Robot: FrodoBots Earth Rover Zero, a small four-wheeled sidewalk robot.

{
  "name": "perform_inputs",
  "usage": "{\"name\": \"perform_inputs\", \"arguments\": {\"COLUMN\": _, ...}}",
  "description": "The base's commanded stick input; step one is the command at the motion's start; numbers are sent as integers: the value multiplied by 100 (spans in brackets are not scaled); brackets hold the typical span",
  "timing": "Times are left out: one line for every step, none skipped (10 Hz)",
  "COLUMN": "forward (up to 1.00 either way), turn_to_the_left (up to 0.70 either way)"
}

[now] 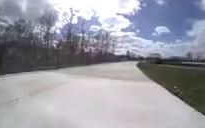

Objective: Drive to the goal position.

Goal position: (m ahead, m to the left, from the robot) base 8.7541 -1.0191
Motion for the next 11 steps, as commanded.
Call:
{"name": "perform_inputs", "arguments": {"forward": 70, "turn_to_the_left": 0}}
{"name": "perform_inputs", "arguments": {"forward": 70, "turn_to_the_left": 0}}
{"name": "perform_inputs", "arguments": {"forward": 70, "turn_to_the_left": 0}}
{"name": "perform_inputs", "arguments": {"forward": 70, "turn_to_the_left": 0}}
{"name": "perform_inputs", "arguments": {"forward": 70, "turn_to_the_left": 0}}
{"name": "perform_inputs", "arguments": {"forward": 70, "turn_to_the_left": -3}}
{"name": "perform_inputs", "arguments": {"forward": 70, "turn_to_the_left": 0}}
{"name": "perform_inputs", "arguments": {"forward": 70, "turn_to_the_left": -3}}
{"name": "perform_inputs", "arguments": {"forward": 70, "turn_to_the_left": -27}}
{"name": "perform_inputs", "arguments": {"forward": 70, "turn_to_the_left": -27}}
{"name": "perform_inputs", "arguments": {"forward": 70, "turn_to_the_left": -27}}
